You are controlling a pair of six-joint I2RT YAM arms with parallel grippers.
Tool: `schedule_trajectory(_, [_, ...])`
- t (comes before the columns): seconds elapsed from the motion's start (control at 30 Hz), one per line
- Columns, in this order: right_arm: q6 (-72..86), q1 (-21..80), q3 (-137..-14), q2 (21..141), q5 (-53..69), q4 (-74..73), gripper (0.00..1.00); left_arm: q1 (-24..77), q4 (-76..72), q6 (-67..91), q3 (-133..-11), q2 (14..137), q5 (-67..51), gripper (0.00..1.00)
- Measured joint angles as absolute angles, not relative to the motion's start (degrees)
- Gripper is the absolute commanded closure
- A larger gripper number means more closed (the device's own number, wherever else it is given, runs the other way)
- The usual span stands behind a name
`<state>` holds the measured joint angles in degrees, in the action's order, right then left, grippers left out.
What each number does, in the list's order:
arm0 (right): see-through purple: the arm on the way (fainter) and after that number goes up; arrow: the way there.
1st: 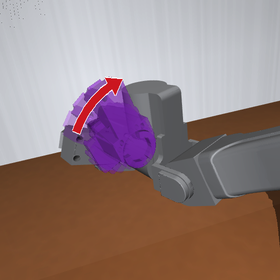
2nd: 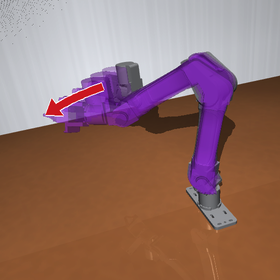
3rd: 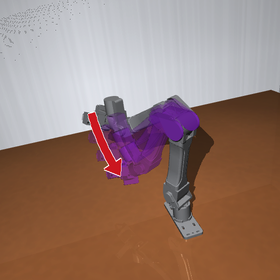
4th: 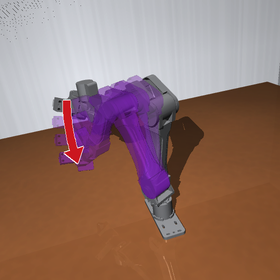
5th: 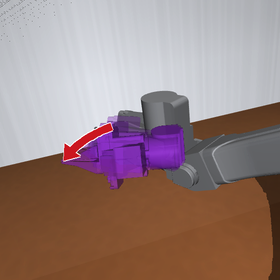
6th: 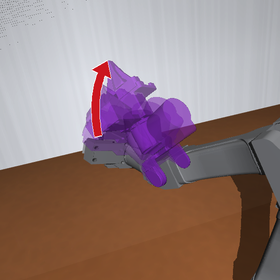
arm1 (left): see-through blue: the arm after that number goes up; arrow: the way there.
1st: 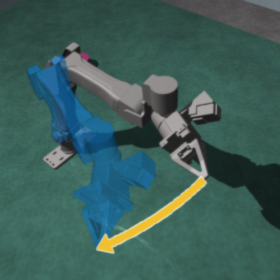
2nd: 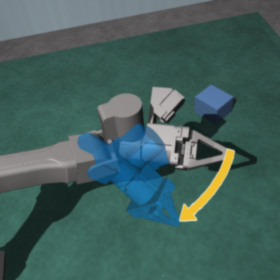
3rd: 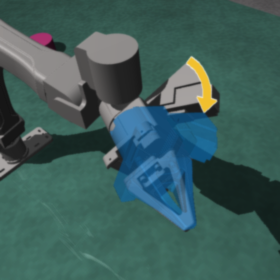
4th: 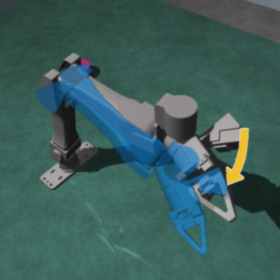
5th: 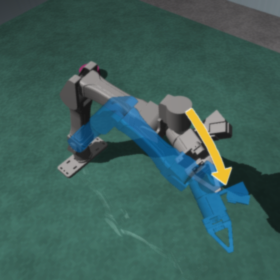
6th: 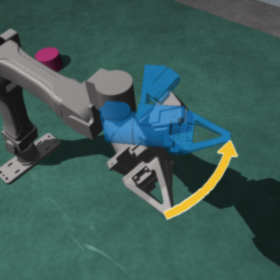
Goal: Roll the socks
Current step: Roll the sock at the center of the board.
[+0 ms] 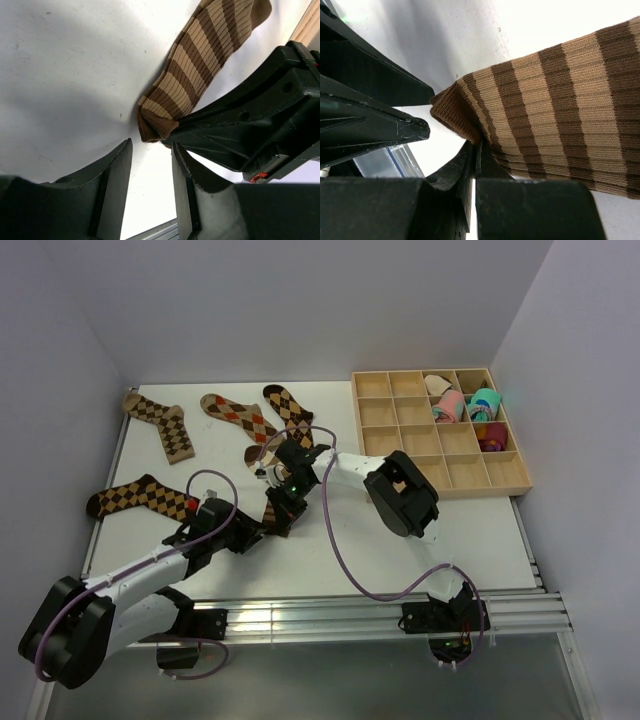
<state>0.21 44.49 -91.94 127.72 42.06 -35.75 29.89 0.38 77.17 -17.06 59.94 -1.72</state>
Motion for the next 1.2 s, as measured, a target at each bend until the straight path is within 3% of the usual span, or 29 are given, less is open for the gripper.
schedule_trajectory(0.87, [0.2, 44.5, -91.9, 127.6, 41.6, -35.6, 1.00, 29.9, -4.5, 77.2, -17.4, 64.4, -1.7, 0.76])
schedule_trajectory(1.2, [0.2, 44.5, -91.9, 127.6, 41.6, -35.6, 1.00, 29.9, -6.2, 77.2, -18.0, 66.2, -1.7, 0.76])
